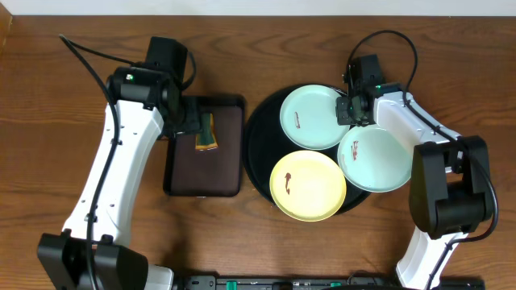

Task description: Clean dirty plates on tray and stack at the side

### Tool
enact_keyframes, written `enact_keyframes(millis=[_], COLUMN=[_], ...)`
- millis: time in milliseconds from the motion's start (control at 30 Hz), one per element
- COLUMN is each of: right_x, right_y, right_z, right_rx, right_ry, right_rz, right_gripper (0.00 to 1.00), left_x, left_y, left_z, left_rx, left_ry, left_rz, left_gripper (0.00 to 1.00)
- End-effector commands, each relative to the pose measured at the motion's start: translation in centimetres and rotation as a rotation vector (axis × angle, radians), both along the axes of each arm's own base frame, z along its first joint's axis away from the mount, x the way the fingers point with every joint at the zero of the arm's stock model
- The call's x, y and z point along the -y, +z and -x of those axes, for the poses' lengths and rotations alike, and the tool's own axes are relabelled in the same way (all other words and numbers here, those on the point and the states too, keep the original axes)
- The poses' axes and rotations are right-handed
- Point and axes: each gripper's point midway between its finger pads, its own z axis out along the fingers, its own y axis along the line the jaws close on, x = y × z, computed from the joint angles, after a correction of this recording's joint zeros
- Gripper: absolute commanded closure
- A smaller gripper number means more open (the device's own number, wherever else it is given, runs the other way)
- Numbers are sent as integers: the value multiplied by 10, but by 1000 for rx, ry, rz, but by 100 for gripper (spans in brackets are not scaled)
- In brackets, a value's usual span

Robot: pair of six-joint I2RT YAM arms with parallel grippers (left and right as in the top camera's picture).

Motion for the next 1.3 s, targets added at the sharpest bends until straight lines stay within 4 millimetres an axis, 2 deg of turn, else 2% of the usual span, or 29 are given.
enact_keyframes(millis=[0,67,133,167,500,600,767,967,1167,1267], right_x=[-2,-2,-2,-2,-2,-2,-2,-1,-1,-1], right_y=[-9,-9,-9,-9,-9,-9,-9,-10,-10,-11], right_z=[4,4,4,4,6,6,6,9,9,10], right_rx=[-20,-21,-22,-22,-30,-30,-31,-42,-44,-45], right_ry=[-1,-1,-1,-1,-1,-1,-1,-1,-1,-1], right_rz=[2,2,2,2,4,4,4,6,7,7], right_gripper=[99,98,86,85,87,87,86,85,83,83], left_x=[0,0,1,1,3,8,34,31,32,32], left_y=[-12,-19,-24,-28,-67,-85,-118,-157,-160,-160], left_z=[3,-1,-6,-9,-19,-23,-28,-26,-30,-31], left_rx=[-13,-2,15,27,43,33,-28,-119,-108,-105], left_ry=[8,8,8,8,8,2,-31,-22,-23,-24], left_rz=[-2,0,3,5,8,25,152,125,127,127], left_gripper=[36,36,35,36,36,36,36,37,45,44])
